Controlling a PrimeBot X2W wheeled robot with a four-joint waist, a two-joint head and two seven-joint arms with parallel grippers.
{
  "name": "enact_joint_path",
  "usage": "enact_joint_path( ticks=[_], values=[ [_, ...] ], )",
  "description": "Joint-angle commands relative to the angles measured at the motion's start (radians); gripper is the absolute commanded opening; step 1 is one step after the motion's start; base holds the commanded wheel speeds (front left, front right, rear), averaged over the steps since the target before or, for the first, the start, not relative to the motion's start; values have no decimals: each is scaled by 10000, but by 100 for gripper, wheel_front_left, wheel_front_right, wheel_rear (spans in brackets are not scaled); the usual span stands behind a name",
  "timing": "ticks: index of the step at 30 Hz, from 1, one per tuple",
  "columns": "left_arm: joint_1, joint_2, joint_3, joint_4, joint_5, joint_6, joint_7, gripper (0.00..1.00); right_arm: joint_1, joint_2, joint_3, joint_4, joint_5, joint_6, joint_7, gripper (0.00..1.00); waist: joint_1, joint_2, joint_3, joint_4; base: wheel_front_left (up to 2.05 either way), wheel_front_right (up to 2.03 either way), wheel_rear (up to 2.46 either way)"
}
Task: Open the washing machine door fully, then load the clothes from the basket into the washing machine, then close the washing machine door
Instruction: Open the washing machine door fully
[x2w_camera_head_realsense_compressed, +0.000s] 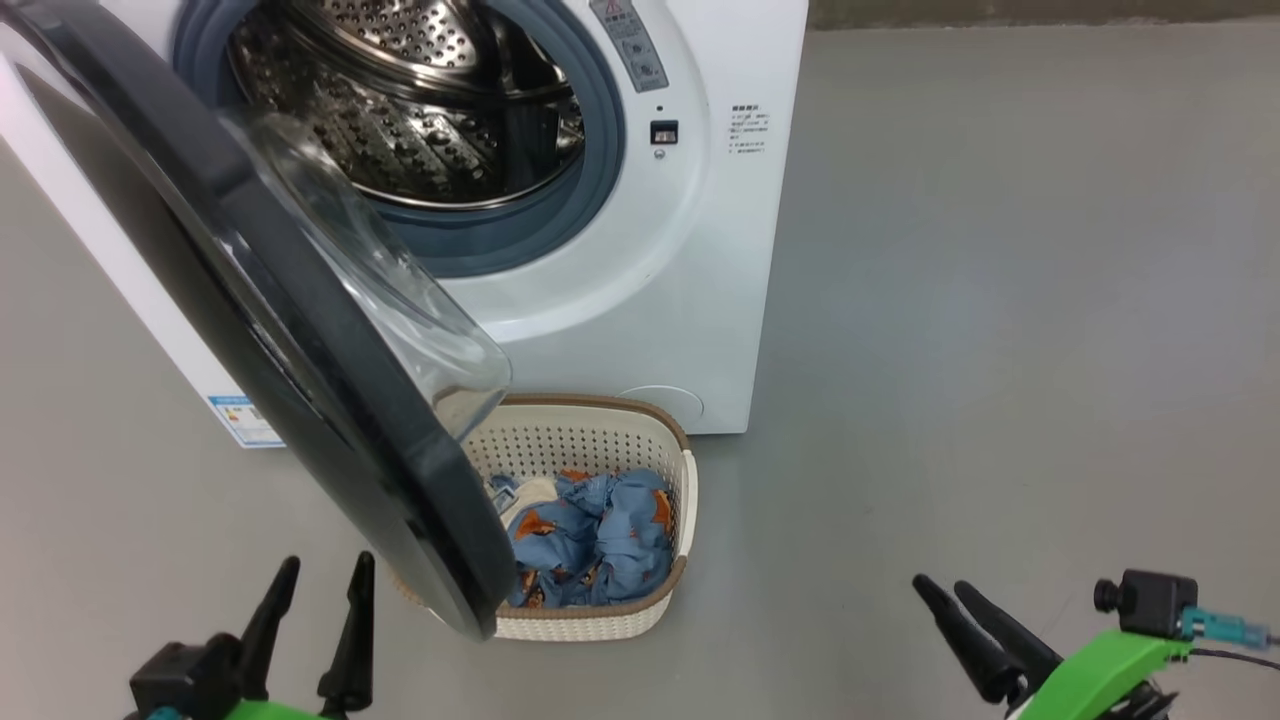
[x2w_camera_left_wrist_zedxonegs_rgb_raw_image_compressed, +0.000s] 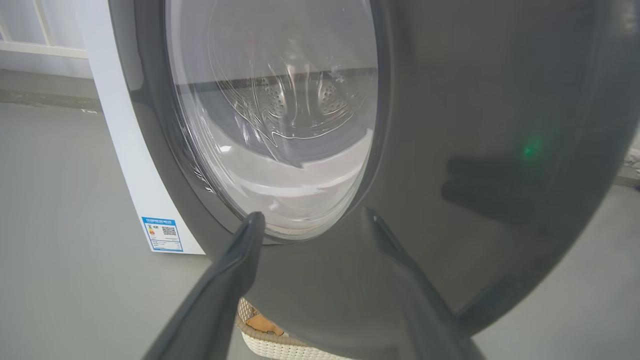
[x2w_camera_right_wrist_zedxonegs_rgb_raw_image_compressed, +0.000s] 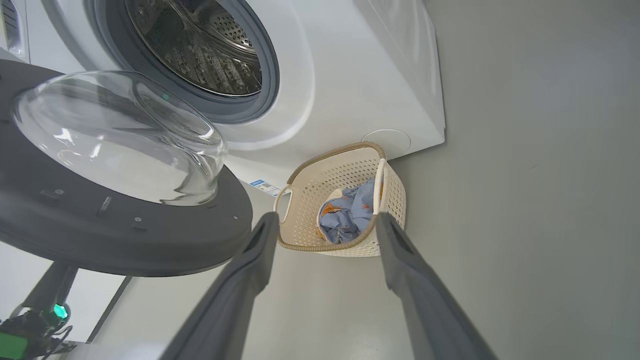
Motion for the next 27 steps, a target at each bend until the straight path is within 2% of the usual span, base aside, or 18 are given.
enact_joint_path(
  ticks=[1, 4, 7, 10, 18, 22, 27],
  values=[
    [-18, 183, 407, -186, 20, -17, -63, 100, 130, -275, 313, -108, -400, 31, -567, 100, 0, 0, -74, -36, 0, 0, 0],
    [43, 159, 421, -147, 17, -17, -63, 100, 185, -344, 792, 319, -1205, 31, -1250, 100, 0, 0, -140, -45, 0, 0, 0],
    [84, 151, 444, -127, 4, -17, -63, 100, 195, -215, 734, 696, -1823, 31, -1479, 100, 0, 0, -167, -49, 0, 0, 0],
    [117, 137, 522, -138, 2, -17, -63, 100, 341, 196, -666, 668, -2790, 31, -1498, 100, 0, 0, -160, -70, 0, 0, 0],
    [114, 78, 647, -184, 39, -17, -63, 100, 1596, 1641, -4513, -352, -6494, 31, -1502, 100, 0, 0, -103, -27, 0, 0, 0],
    [94, 46, 683, -216, 61, -17, -63, 100, 2129, 2261, -5660, -961, -7975, 31, -1503, 100, 0, 0, -56, 8, 0, 0, 0],
    [29, 48, 714, -252, 62, -17, -63, 100, 2523, 2756, -6439, -1278, -8781, 31, -1503, 100, 0, 0, 16, 49, 0, 0, 0]
  ],
)
